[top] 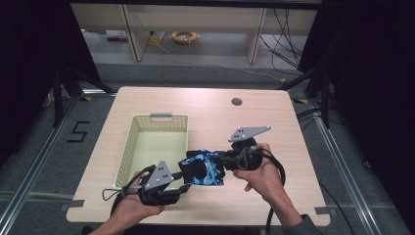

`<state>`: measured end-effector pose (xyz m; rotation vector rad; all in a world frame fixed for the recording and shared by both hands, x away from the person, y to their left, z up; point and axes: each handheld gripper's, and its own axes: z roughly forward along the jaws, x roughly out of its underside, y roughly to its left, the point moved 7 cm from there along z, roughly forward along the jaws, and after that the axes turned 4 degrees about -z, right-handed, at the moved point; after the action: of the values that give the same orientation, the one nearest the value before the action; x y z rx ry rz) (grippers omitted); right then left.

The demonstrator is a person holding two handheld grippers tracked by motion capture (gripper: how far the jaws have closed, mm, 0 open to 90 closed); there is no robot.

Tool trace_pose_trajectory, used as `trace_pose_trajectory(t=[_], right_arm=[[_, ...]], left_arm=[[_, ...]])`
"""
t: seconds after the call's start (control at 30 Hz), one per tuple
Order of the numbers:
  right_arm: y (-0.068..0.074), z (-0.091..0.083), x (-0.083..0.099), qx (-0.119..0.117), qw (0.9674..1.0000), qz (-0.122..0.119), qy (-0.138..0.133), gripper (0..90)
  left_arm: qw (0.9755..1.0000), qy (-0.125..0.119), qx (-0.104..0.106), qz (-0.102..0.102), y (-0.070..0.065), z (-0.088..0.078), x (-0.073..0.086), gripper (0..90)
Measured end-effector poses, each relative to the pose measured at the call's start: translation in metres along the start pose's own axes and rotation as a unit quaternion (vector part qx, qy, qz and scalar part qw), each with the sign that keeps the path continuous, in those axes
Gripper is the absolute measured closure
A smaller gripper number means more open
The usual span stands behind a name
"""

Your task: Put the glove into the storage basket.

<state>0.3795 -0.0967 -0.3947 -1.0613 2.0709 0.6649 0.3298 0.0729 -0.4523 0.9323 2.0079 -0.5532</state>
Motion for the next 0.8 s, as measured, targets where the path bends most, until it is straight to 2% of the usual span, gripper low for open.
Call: trace_pose_trajectory(t=[0.1, 0.17, 0.23, 0.27, 0.3, 0.37, 0.4, 0.43, 0.47, 0.5, 0.57, 0.6, 0.63, 0.67, 0.73, 0.77, 0.8], right_arm=[[0.001, 0.003, -0.011, -0.004, 0.9999, -0.011, -0.004, 81.5], [0.005, 0.008, -0.020, -0.006, 0.9999, -0.007, -0.005, 81.5], [0.008, 0.013, -0.027, -0.016, 0.9998, -0.010, 0.003, 81.5], [0.011, 0.016, -0.032, -0.021, 0.9998, -0.007, 0.002, 81.5], [0.014, 0.022, -0.041, -0.025, 0.9995, -0.020, -0.002, 81.5], [0.015, 0.025, -0.044, -0.027, 0.9993, -0.024, -0.003, 81.5], [0.017, 0.030, -0.049, -0.029, 0.9993, -0.022, -0.002, 81.5], [0.017, 0.034, -0.054, -0.028, 0.9991, -0.032, -0.006, 81.5], [0.021, 0.038, -0.057, -0.035, 0.9992, -0.021, -0.004, 81.5], [0.021, 0.042, -0.060, -0.036, 0.9989, -0.030, -0.006, 81.4], [0.025, 0.054, -0.068, -0.045, 0.9988, -0.021, -0.002, 81.4], [0.025, 0.059, -0.070, -0.042, 0.9988, -0.026, 0.001, 81.4], [0.027, 0.065, -0.072, -0.047, 0.9987, -0.017, 0.005, 81.5], [0.027, 0.072, -0.075, -0.051, 0.9985, -0.021, 0.001, 81.4], [0.030, 0.085, -0.080, -0.059, 0.9979, -0.024, 0.004, 81.4], [0.032, 0.090, -0.081, -0.059, 0.9981, -0.018, 0.010, 81.4], [0.034, 0.097, -0.082, -0.063, 0.9978, -0.018, 0.012, 81.4]], left_arm=[[0.9999, -0.009, -0.012, -0.002, 0.011, -0.011, 0.000, 55.5], [0.9997, -0.012, -0.022, -0.001, 0.016, -0.017, 0.001, 55.7], [0.9993, -0.019, -0.030, -0.013, 0.021, -0.023, 0.002, 55.5], [0.9993, -0.015, -0.033, -0.006, 0.025, -0.028, 0.003, 55.4], [0.9990, -0.020, -0.037, -0.016, 0.027, -0.031, 0.003, 54.7], [0.9985, -0.023, -0.043, -0.022, 0.031, -0.039, 0.005, 54.1], [0.9983, -0.023, -0.048, -0.026, 0.034, -0.044, 0.007, 52.4], [0.9980, -0.023, -0.052, -0.028, 0.036, -0.048, 0.009, 51.5], [0.9975, -0.025, -0.057, -0.033, 0.038, -0.051, 0.011, 51.3], [0.9971, -0.025, -0.062, -0.036, 0.041, -0.057, 0.015, 50.9], [0.9964, -0.024, -0.069, -0.044, 0.043, -0.065, 0.021, 49.2], [0.9960, -0.023, -0.072, -0.049, 0.044, -0.068, 0.024, 47.9], [0.9957, -0.023, -0.072, -0.054, 0.045, -0.072, 0.029, 47.1], [0.9952, -0.021, -0.076, -0.057, 0.045, -0.075, 0.032, 46.3], [0.9950, -0.024, -0.076, -0.060, 0.045, -0.079, 0.036, 44.9], [0.9949, -0.024, -0.076, -0.061, 0.044, -0.081, 0.039, 44.0], [0.9955, -0.029, -0.078, -0.045, 0.046, -0.083, 0.040, 43.1]])
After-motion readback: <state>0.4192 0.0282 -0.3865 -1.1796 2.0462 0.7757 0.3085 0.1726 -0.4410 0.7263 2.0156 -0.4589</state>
